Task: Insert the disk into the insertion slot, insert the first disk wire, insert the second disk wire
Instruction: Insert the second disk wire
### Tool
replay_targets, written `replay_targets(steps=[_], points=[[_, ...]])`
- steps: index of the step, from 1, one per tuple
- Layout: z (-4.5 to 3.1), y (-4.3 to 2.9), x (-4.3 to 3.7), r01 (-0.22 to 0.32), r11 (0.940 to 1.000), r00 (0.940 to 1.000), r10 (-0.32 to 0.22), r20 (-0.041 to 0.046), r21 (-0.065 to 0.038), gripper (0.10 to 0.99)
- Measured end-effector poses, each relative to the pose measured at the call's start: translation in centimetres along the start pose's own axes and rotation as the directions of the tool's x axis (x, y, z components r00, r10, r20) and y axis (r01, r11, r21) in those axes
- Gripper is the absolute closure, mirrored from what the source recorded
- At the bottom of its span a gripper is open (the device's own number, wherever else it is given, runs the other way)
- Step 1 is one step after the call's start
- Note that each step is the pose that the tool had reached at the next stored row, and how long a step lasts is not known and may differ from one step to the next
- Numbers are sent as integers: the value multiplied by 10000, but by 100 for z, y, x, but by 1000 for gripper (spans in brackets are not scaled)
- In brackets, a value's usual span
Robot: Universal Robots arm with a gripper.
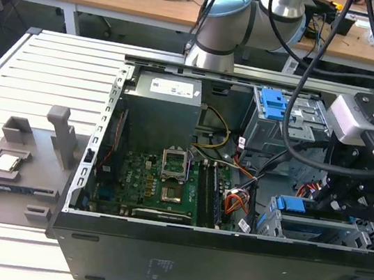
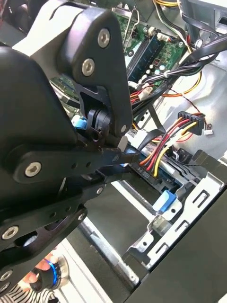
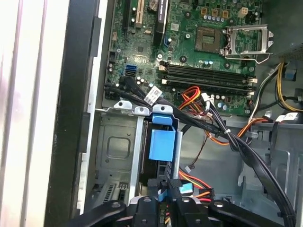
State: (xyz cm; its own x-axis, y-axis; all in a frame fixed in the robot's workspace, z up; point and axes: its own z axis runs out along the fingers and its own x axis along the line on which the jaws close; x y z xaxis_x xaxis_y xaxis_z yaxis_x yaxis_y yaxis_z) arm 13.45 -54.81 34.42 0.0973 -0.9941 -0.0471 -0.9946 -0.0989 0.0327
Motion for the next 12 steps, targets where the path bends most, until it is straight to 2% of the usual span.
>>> replay_targets(steps=[2, 3, 5, 6, 7, 10, 12], points=[[-72, 1, -23, -3, 10000, 10000, 3, -72, -7, 863], [-107, 0, -46, -6, 10000, 9999, 6, -142, -14, 875], [-141, -1, -61, -8, 10000, 9998, 7, -206, -20, 980], [-184, 0, -75, -11, 10000, 9996, 10, -271, -27, 980], [-209, 0, -80, -12, 10000, 9995, 11, -300, -29, 980], [-269, 2, -87, -13, 10000, 9994, 12, -337, -33, 980], [-272, 2, -87, -13, 10000, 9994, 12, -333, -33, 980]])
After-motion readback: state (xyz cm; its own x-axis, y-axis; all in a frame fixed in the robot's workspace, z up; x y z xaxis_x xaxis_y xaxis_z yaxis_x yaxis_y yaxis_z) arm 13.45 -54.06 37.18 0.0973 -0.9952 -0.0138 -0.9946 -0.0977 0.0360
